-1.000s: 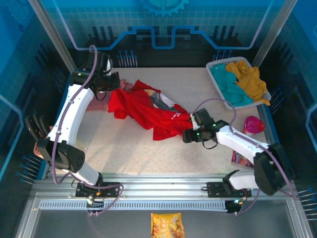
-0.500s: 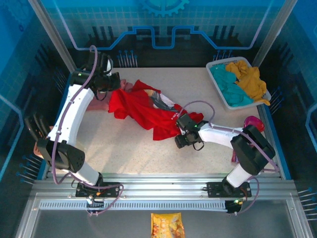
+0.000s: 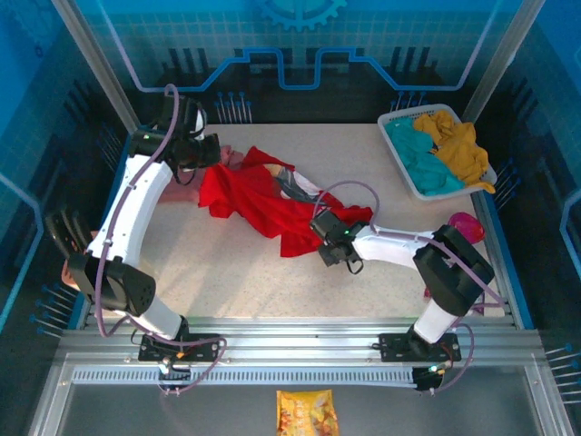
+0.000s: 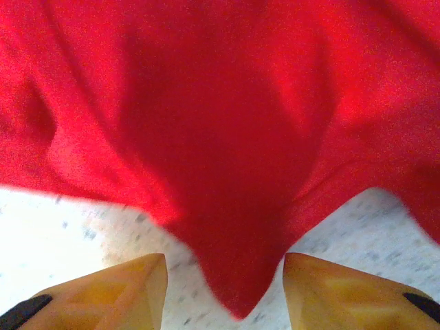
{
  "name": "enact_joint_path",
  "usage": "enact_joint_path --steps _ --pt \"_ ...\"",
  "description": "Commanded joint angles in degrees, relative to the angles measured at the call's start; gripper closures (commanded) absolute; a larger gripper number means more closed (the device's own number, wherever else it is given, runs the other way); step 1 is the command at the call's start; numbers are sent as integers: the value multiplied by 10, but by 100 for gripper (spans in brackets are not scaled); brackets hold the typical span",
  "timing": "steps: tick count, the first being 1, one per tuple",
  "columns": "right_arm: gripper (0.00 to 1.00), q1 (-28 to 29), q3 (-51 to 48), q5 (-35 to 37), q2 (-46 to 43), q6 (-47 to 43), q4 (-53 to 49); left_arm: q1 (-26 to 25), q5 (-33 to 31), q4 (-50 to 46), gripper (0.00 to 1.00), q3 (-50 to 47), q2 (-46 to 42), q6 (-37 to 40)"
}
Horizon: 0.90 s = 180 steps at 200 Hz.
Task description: Fold and stack the t-shirts
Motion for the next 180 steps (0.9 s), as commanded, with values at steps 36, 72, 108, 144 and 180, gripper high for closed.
enact_joint_path --steps 36,72,108,144,180 --pt "61 4 37 60 44 -24 18 5 10 3 100 -4 -15 10" --pt "60 12 32 59 33 -17 4 6 9 1 100 -3 -15 12" --pt "60 17 15 61 18 2 -11 7 10 2 100 -2 -14 13" --pt "64 16 0 57 14 22 -12 8 12 5 100 -10 -16 10" --pt "69 16 -1 58 14 20 -7 8 12 6 100 -9 -18 12"
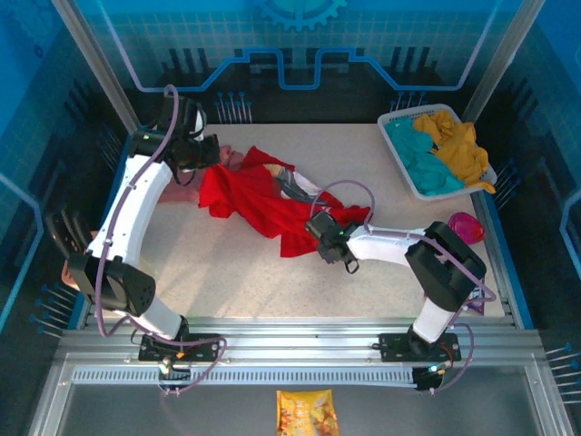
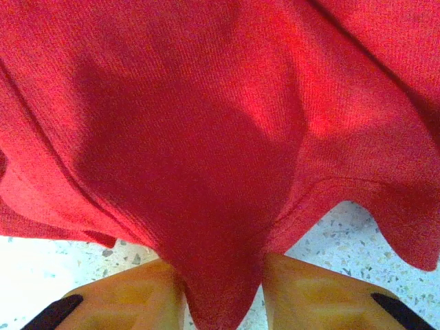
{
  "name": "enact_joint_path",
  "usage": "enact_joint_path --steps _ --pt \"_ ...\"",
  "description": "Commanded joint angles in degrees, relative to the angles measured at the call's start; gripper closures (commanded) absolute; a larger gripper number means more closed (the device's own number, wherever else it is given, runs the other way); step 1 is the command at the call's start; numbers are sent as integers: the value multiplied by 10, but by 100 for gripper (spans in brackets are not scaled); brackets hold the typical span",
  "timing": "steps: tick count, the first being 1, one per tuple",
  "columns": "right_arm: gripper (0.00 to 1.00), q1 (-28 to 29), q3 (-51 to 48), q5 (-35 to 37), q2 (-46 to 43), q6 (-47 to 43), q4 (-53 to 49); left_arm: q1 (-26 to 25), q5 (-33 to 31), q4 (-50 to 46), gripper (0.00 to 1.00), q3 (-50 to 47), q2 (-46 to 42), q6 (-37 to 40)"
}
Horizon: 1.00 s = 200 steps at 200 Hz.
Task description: Fold and stack the t-shirts
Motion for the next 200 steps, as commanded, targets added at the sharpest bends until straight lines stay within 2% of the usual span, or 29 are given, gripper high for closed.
enact_joint_path --steps 1,17,35,59,85,106,125,141,170,200 --pt "69 5 -7 10 -10 11 -11 6 11 6 100 -5 -18 11" --pt "79 5 -2 13 -5 13 -16 6 12 6 100 -5 -18 12" --pt "100 3 0 20 -12 21 -24 8 15 2 100 -3 -17 15" --pt "100 -5 13 29 -66 27 -78 8 24 -18 100 16 -22 29" --pt "100 -19 39 46 -196 20 -156 9 4 -26 100 34 -54 45" --pt "100 -70 72 -25 -306 9 -191 9 17 -36 100 52 -83 52" --pt "100 -117 122 -100 -370 0 -225 9 41 -39 100 62 -116 55" --pt "100 -134 184 -125 -395 -14 -265 9 69 -32 100 63 -151 65" --pt "100 -137 303 -113 -412 -37 -328 8 88 -2 100 45 -231 102" --pt "100 -154 411 -133 -399 -39 -337 8 96 28 100 56 -278 129"
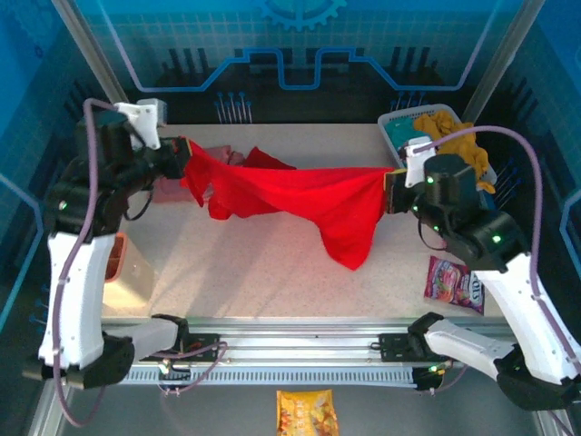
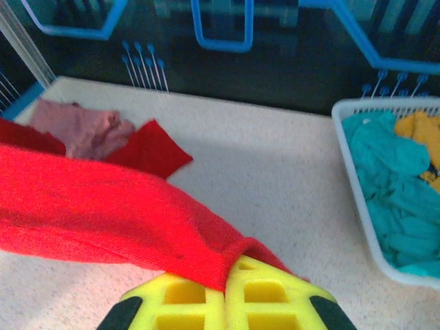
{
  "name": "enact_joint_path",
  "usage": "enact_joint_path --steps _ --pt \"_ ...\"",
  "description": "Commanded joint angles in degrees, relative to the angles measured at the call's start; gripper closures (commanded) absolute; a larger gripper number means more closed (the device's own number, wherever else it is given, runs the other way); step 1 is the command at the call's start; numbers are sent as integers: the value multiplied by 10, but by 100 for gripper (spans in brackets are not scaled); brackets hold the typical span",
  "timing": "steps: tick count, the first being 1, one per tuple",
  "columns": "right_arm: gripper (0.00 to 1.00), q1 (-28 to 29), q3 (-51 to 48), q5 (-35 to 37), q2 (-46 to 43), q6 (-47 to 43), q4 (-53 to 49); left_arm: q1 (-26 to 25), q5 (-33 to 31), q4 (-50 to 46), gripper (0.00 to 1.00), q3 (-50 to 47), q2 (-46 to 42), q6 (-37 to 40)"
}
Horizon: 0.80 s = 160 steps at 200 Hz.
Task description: Fold and stack the t-shirts
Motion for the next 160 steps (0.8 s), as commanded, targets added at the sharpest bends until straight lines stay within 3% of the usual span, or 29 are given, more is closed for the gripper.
enact_joint_path --steps 1,23,45,81,120,160 --pt "100 -18 74 -28 11 -14 -44 2 25 39 100 17 -27 37" --pt "100 -44 170 -70 56 3 -73 3 28 42 100 64 -16 21" --pt "100 -82 205 -94 94 7 -60 2 12 71 100 76 7 28" --pt "100 -188 314 -183 233 39 -69 6 -1 68 100 209 150 28" --pt "100 -213 442 -191 376 38 -22 29 0 57 100 408 327 -2" --pt "100 -212 523 -183 434 36 96 34 6 182 100 413 357 -36"
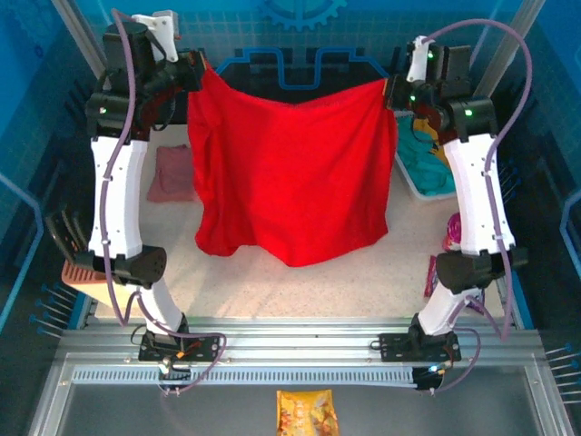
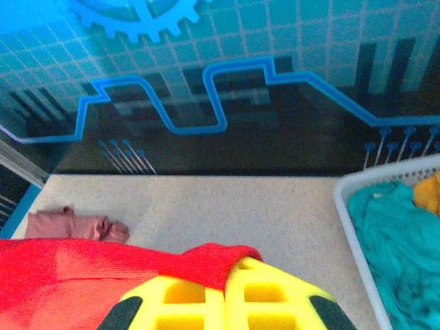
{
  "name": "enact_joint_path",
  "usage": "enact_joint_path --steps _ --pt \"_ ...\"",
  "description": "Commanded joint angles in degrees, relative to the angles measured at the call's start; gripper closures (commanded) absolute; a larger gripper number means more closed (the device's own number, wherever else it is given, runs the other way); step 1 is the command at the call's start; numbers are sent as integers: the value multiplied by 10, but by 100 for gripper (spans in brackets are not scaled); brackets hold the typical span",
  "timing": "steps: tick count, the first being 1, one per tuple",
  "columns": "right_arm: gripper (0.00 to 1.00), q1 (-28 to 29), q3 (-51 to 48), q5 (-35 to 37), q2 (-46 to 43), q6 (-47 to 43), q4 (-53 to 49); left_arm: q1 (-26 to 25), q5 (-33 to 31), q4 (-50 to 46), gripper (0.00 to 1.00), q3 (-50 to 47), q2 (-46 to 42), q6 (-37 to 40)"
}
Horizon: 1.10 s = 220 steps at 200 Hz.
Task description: Fold and stack the t-shirts
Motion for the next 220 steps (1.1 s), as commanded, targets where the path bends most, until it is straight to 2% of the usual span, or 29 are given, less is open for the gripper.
enact_joint_path --steps 1,26,51,67,81,104,130,160,191,207,220 --pt "100 -5 61 -7 -8 2 104 6 0 110 100 21 -21 -37" --pt "100 -7 36 12 -39 -18 208 8 19 216 100 1 -21 -72" --pt "100 -16 14 8 -81 -37 271 6 49 257 100 82 8 -80" --pt "100 -25 -40 4 -125 -42 300 5 61 293 100 76 -5 -73" --pt "100 -32 -127 2 -179 -44 326 3 62 301 100 46 -32 -56" --pt "100 -44 -280 -15 -267 -43 367 -17 76 352 100 -105 -122 -27" --pt "100 -45 -421 -24 -347 -63 339 -73 35 418 100 -365 -270 69" --pt "100 -43 -606 -59 -440 -51 297 -96 2 429 100 -631 -427 86" --pt "100 -37 -790 -73 -545 -5 246 -131 -74 375 100 -844 -595 94" --pt "100 -25 -848 -73 -576 5 202 -132 -101 318 100 -897 -664 75" --pt "100 -13 -871 -65 -591 19 155 -131 -100 256 100 -919 -703 64"
